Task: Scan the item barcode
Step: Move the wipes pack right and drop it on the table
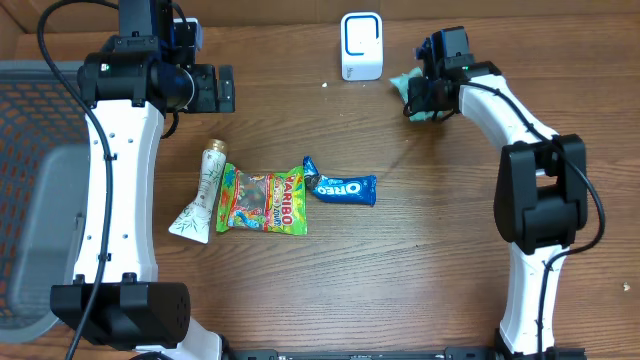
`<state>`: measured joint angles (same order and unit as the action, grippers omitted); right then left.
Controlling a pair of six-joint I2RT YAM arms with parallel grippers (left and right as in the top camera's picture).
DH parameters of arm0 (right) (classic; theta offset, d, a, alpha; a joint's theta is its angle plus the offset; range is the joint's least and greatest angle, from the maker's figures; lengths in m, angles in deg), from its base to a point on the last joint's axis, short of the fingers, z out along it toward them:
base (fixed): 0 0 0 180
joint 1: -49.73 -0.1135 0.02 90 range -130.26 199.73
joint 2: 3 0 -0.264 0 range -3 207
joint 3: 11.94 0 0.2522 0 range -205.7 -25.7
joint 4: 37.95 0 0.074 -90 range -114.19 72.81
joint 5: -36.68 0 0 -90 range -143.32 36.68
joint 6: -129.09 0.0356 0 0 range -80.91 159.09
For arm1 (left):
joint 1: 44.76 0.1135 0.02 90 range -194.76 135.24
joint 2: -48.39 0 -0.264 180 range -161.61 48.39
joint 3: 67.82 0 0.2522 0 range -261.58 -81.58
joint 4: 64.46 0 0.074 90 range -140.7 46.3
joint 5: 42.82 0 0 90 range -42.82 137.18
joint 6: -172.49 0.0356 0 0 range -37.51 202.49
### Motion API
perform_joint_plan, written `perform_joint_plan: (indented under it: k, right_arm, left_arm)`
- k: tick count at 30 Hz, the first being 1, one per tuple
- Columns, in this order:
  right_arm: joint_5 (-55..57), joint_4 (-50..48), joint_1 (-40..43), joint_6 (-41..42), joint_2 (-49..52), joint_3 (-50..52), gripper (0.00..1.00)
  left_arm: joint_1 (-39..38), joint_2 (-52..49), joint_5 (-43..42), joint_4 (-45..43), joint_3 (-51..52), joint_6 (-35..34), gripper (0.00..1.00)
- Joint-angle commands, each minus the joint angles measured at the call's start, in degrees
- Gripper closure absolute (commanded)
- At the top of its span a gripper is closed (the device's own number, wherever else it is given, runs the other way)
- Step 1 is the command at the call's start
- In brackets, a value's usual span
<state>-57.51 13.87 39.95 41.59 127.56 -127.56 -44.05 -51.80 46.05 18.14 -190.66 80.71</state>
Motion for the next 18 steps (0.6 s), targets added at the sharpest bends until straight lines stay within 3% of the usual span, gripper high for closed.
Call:
perform_joint_plan:
  k: [1,7,16,18]
  right_arm:
    - [2.62,9.68,0.46,11.23,-4.63,0.42,0.92]
    - [14.93,27.61,3.50,25.31,-7.13,0.55,0.74]
    - [15.41,36.24,13.81,25.88,-7.13,1.77,0.72]
    - [12.85,36.44,15.26,22.58,-7.13,1.75,0.72]
  left_arm:
    - [-0.37,0.11,-0.39,-0.04,0.17,-1.01,0.00]
    - [-0.37,0.11,-0.39,-0.04,0.17,-1.01,0.00]
    - [-0.37,0.11,-0.39,-0.04,0.17,-1.01,0.00]
    - [-0.35,0.11,-0.39,-0.04,0.17,-1.03,0.00]
